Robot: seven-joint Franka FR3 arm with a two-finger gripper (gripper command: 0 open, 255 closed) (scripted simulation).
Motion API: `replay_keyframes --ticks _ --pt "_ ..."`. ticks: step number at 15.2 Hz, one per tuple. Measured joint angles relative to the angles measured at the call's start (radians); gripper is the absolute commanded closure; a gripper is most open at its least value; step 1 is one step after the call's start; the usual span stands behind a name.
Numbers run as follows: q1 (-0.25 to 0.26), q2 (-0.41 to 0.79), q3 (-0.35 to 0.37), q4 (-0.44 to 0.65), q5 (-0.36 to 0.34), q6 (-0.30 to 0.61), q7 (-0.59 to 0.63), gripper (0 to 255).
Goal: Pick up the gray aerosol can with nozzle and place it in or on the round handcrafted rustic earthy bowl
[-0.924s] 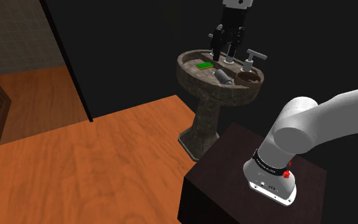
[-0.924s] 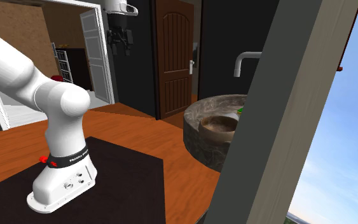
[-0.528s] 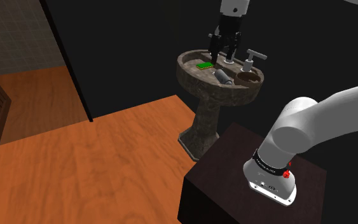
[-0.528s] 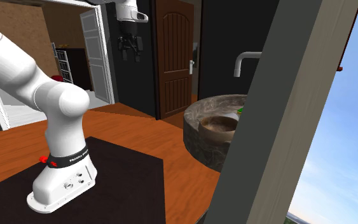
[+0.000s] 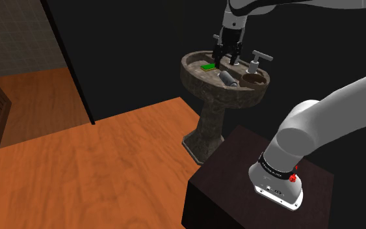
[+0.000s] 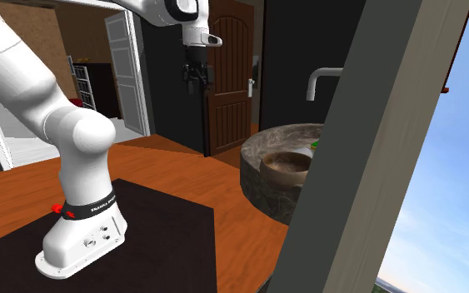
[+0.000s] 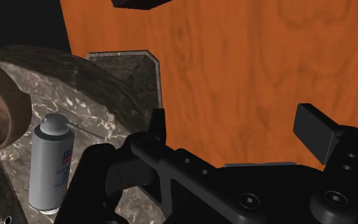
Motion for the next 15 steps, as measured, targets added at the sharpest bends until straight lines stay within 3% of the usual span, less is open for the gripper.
replay_keyframes --ticks 9,15 --pt "-0.059 0.232 -0.124 0.056 -0.010 0.176 -0.071 0" --pt "-0.098 0.422 -0.202 0.138 0.033 0.275 -0.138 0"
